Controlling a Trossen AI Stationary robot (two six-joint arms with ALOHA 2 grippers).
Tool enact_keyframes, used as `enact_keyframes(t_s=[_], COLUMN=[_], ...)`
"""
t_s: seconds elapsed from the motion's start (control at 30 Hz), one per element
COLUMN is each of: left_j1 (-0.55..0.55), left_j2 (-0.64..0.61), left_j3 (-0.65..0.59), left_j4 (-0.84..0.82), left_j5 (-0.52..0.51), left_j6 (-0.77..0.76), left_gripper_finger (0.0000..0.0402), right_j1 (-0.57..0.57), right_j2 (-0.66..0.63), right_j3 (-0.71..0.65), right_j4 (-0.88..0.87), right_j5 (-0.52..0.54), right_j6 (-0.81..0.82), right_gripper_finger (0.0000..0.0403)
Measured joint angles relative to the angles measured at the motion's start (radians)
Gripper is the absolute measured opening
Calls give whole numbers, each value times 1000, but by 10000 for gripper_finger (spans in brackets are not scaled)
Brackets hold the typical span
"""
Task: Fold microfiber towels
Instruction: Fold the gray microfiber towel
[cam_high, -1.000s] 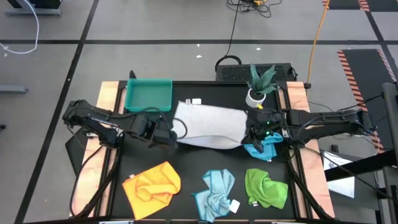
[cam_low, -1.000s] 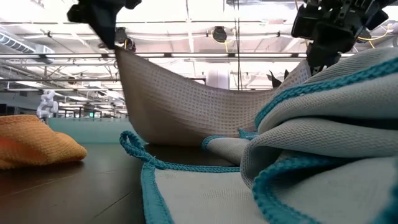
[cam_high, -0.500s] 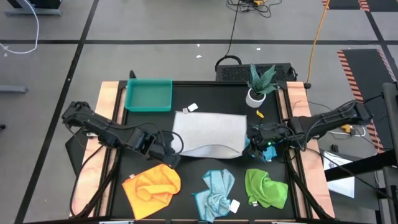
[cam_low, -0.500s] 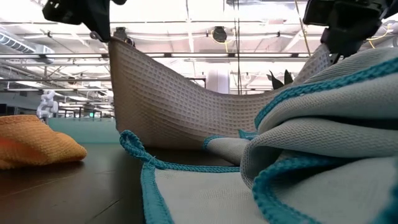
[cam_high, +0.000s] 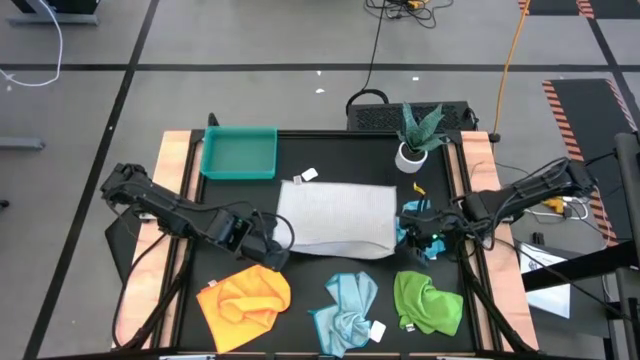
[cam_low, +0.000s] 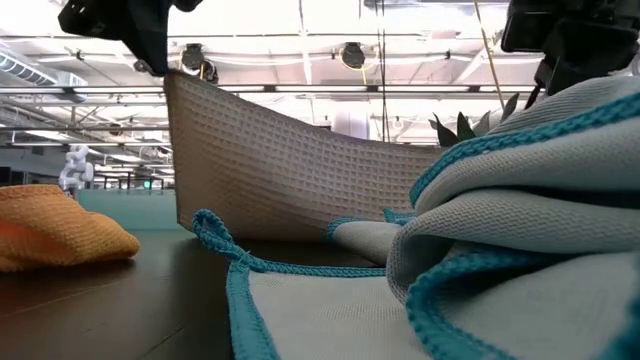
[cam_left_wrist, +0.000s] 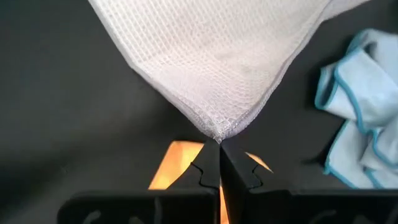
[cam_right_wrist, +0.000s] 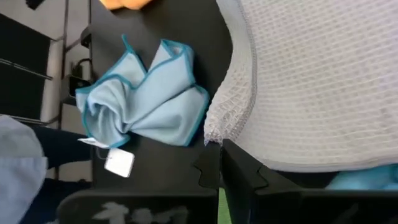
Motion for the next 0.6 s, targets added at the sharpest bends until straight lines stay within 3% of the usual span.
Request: enact_keyframes(t_s=[0.4, 0.6], left_j1=[-62, -77], left_j2=[-1, 0], left_j3=[1, 0], left_j4=[86, 103], left_j5=[81, 84], left_j6=[-39, -39], left_gripper_finger=[15, 53], right_j1=[55, 77], right_j2=[78, 137], right_j3=[0, 1], right_j4=[27, 20], right_j5=[-134, -155], right_j6=[110, 153], right_gripper_finger=[28, 82])
